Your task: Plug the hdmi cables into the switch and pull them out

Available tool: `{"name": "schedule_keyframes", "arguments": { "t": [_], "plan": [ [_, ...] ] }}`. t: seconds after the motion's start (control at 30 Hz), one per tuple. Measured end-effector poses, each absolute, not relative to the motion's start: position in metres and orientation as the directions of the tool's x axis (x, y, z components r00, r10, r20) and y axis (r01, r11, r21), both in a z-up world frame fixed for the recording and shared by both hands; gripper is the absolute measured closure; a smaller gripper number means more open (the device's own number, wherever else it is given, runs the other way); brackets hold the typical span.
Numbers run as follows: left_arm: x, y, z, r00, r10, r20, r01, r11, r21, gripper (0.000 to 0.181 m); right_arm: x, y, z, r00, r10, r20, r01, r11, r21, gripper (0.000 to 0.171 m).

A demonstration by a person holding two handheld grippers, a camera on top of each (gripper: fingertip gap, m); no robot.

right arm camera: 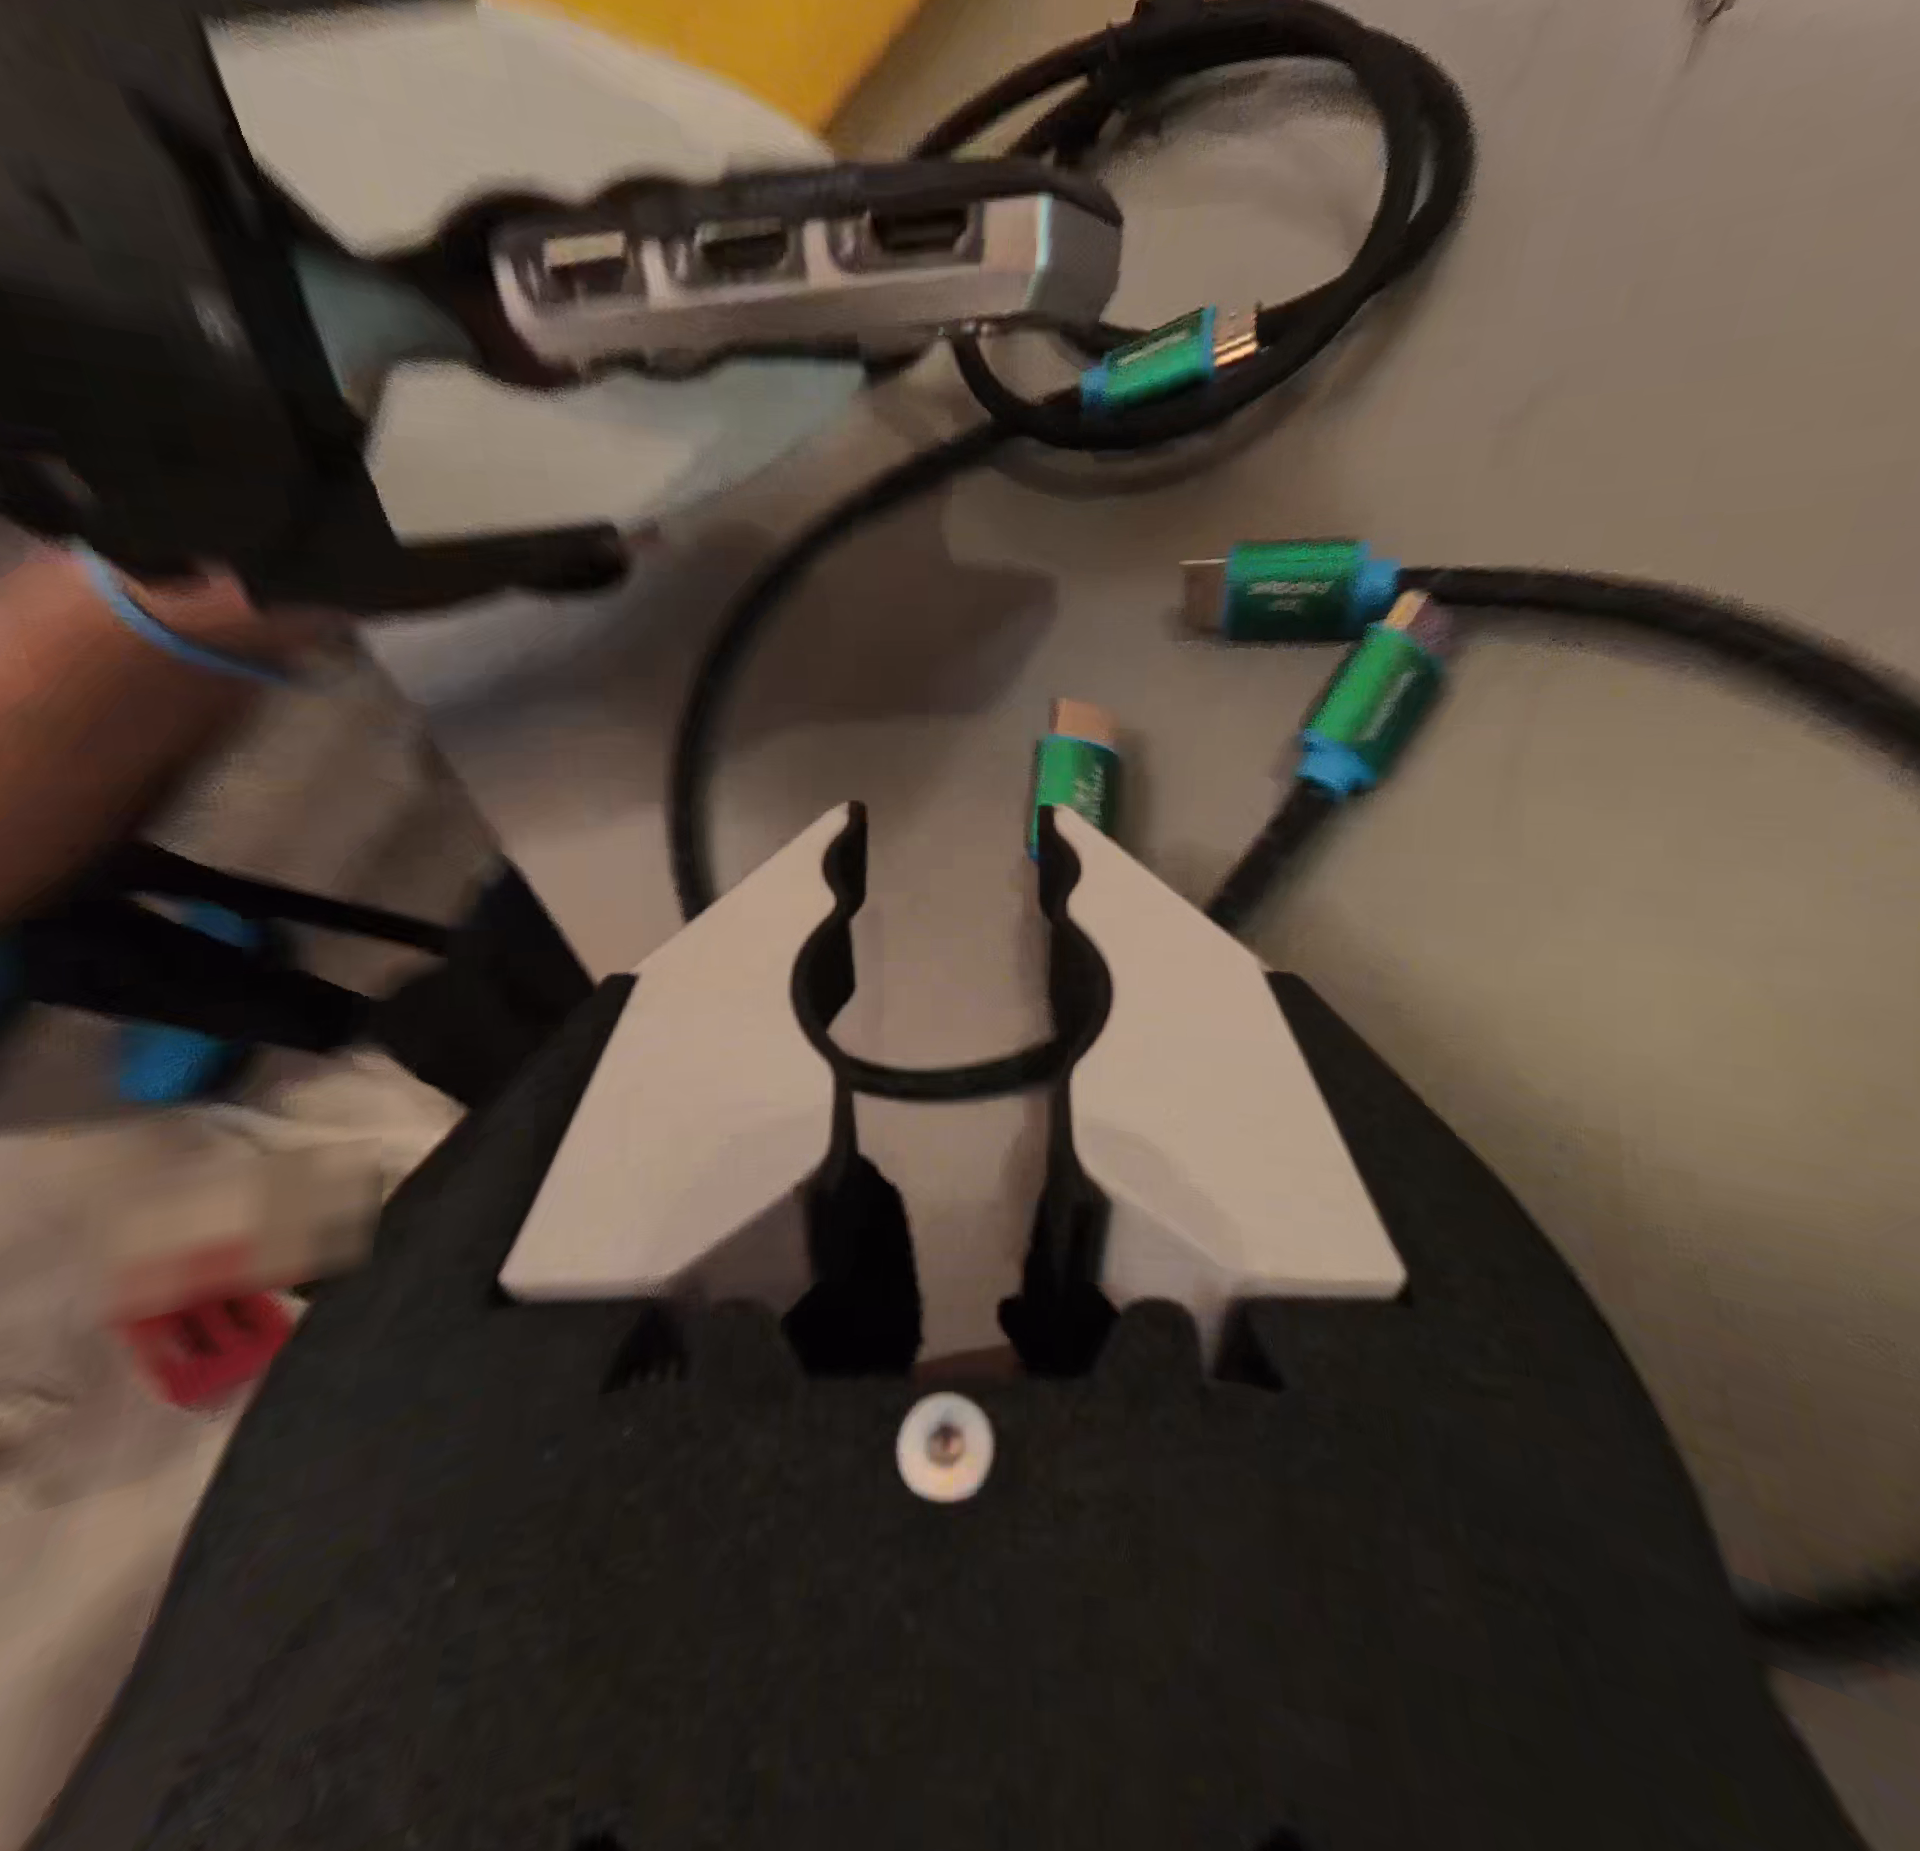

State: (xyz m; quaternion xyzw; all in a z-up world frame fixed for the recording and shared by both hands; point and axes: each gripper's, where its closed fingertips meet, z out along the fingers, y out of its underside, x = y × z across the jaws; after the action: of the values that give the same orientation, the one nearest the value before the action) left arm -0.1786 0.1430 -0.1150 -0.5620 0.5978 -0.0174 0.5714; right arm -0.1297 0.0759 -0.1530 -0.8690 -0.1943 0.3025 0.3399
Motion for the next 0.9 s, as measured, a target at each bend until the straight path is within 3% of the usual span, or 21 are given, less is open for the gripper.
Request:
{"name": "schedule_keyframes", "arguments": {
  "t": [0.07, 0.3, 0.43, 0.57, 0.73, 0.9],
  "plan": [
    [-0.178, 0.142, -0.116, 0.281, -0.695, -0.662, -0.653, 0.367, -0.662, 0.159, -0.133, 0.080, -0.160, 0.728, 0.457, -0.511, 0.021, -0.760, -0.650, 0.133],
    [-0.177, 0.142, -0.118, 0.274, -0.703, -0.656, -0.652, 0.366, -0.664, 0.159, -0.113, 0.089, -0.160, 0.839, 0.389, -0.381, 0.029, -0.730, -0.683, 0.133],
    [-0.177, 0.142, -0.119, 0.270, -0.707, -0.653, -0.653, 0.364, -0.665, 0.159, -0.116, 0.072, -0.186, 0.835, 0.399, -0.379, 0.128, -0.811, -0.571, 0.143],
    [-0.176, 0.141, -0.121, 0.255, -0.705, -0.662, -0.661, 0.374, -0.651, 0.159, -0.118, 0.072, -0.185, 0.824, 0.457, -0.335, 0.186, -0.776, -0.603, 0.166],
    [-0.174, 0.138, -0.123, 0.226, -0.677, -0.701, -0.681, 0.405, -0.610, 0.159, -0.114, 0.070, -0.152, 0.774, 0.611, -0.166, 0.362, -0.643, -0.675, 0.166],
    [-0.169, 0.135, -0.129, 0.163, -0.599, -0.784, -0.745, 0.446, -0.496, 0.159, -0.107, 0.065, -0.123, 0.757, 0.646, 0.103, 0.547, -0.539, -0.641, 0.166]
  ]
}}
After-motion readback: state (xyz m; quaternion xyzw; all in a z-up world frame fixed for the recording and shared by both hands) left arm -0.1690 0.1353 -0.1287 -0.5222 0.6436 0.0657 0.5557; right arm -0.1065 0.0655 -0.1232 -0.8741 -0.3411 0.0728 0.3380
